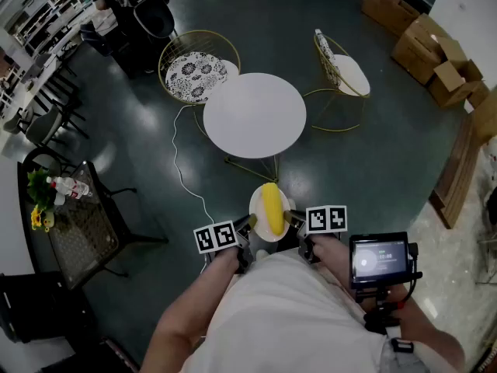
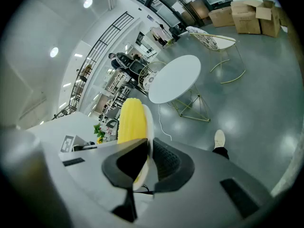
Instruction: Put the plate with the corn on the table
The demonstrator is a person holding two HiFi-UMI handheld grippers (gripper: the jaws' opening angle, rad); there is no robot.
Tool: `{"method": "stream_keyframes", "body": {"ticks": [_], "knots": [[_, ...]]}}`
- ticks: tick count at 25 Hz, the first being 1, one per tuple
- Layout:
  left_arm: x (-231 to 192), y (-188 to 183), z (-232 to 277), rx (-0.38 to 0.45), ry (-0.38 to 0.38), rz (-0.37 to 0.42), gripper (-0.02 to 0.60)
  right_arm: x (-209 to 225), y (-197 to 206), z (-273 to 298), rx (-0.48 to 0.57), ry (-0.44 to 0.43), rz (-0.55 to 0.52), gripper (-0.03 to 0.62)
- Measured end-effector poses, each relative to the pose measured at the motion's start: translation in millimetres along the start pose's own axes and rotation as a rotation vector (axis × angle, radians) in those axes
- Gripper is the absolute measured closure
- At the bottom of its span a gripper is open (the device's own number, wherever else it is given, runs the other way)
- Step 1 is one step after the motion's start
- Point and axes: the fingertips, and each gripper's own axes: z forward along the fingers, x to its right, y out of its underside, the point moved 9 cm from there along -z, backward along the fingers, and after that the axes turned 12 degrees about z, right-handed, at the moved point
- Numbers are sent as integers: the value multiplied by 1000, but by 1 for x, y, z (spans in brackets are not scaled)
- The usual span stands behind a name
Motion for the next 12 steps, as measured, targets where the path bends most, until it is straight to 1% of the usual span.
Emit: {"method": "stream_keyframes", "body": {"ticks": [3,12], "knots": [[8,6,-3,23,-1,18,549,-1,3,-7,14,6,-33,549],[9,15,-17,65,2,3,549,-4,17,-10,41,-40,-22,549]]}}
